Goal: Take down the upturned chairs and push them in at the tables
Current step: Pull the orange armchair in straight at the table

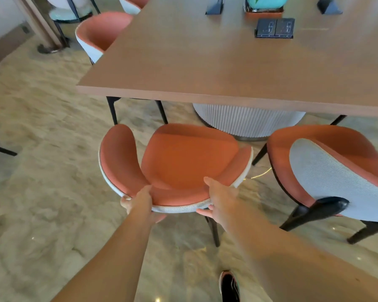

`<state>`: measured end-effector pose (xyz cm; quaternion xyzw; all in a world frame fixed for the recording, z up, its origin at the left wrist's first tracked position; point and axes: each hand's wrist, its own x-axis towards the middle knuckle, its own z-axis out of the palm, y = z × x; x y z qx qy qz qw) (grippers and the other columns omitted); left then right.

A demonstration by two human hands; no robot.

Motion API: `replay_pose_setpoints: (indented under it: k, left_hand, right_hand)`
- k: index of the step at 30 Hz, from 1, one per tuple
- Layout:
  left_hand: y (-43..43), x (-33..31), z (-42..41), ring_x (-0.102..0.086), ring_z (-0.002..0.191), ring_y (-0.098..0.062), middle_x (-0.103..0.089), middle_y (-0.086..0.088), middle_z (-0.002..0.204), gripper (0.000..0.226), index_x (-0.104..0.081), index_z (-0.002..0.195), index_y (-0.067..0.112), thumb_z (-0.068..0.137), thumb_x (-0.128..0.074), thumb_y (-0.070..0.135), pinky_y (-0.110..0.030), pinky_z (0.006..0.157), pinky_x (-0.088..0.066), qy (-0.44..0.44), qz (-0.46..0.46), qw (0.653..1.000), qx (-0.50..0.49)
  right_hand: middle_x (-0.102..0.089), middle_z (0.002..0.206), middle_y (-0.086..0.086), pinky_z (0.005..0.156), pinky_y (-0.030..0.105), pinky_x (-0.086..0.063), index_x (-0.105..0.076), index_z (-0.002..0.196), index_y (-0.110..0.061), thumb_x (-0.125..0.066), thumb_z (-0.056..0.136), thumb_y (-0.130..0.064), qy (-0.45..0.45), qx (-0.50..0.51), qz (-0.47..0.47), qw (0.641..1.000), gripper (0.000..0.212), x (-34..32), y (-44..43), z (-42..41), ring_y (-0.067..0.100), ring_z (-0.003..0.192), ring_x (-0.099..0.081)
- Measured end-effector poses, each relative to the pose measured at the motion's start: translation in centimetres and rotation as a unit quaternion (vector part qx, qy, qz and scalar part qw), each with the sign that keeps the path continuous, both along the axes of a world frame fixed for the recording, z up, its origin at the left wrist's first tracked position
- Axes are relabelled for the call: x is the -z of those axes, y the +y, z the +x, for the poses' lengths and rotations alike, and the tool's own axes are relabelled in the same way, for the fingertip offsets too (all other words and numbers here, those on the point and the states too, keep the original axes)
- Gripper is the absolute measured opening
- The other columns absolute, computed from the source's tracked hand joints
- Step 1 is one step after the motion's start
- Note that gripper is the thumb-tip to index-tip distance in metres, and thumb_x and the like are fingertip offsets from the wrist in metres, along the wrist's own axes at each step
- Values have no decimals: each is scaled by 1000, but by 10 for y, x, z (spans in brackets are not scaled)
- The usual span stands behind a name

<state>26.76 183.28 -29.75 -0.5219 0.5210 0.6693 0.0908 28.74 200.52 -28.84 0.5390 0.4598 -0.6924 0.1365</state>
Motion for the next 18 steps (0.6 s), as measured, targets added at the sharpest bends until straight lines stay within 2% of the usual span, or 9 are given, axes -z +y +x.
replay_pose_setpoints:
  k: [3,6,8,9,11,14,16,18]
  left_hand:
    - [-42,9,-24,-58,99,-39,-48,-9,132,81,-29,137,30,72,-74,12,-50,57,-55,1,-19,998,62]
    - [-78,16,-51,-61,91,-32,-54,-7,124,65,-37,124,31,74,-72,10,-45,49,-54,34,-39,992,113]
    - [-97,15,-69,-62,86,-29,-55,-4,123,72,-36,132,37,76,-73,10,-45,45,-54,46,-42,988,140]
    - [-104,16,-79,-62,90,-30,-53,-3,127,80,-32,138,40,76,-74,11,-49,48,-55,39,-47,987,152]
    - [-113,17,-92,-60,102,-38,-50,-3,134,87,-30,140,41,73,-79,16,-61,59,-54,17,-59,983,170]
    - [-110,22,-102,-56,107,-45,-47,-4,135,95,-31,137,37,63,-88,21,-76,61,-46,-12,-61,984,167]
    - [-104,28,-105,-55,107,-46,-46,-4,133,102,-29,141,37,61,-90,17,-77,63,-45,-20,-69,986,153]
    - [-101,30,-109,-55,105,-43,-47,-3,126,103,-30,141,36,60,-89,12,-75,70,-46,-17,-69,989,128]
  right_hand:
    - [-41,136,8,47,49,-57,-27,139,-25,-81,76,-28,-23,19,17,999,83,3,-15,-5,39,119,-46]
    - [-43,132,10,45,50,-57,-26,134,-29,-82,74,-29,-46,31,51,997,82,14,-26,-7,40,114,-50]
    - [-46,129,12,51,54,-58,-25,135,-30,-82,74,-28,-52,42,81,994,83,23,-29,-9,39,108,-55]
    - [-48,128,12,53,56,-58,-25,135,-30,-82,74,-26,-55,47,90,993,83,26,-29,-11,40,105,-57]
    - [-49,124,14,53,57,-58,-27,131,-30,-82,73,-26,-61,42,102,992,80,32,-29,-14,41,99,-61]
    - [-50,120,13,52,58,-57,-27,133,-31,-86,68,-31,-73,34,107,991,88,33,-23,-17,43,95,-62]
    - [-49,119,12,52,62,-56,-27,134,-33,-87,67,-31,-76,42,120,989,89,35,-12,-20,44,95,-61]
    - [-48,115,11,49,61,-55,-29,132,-32,-85,69,-26,-78,44,140,986,85,38,-3,-25,42,92,-60]
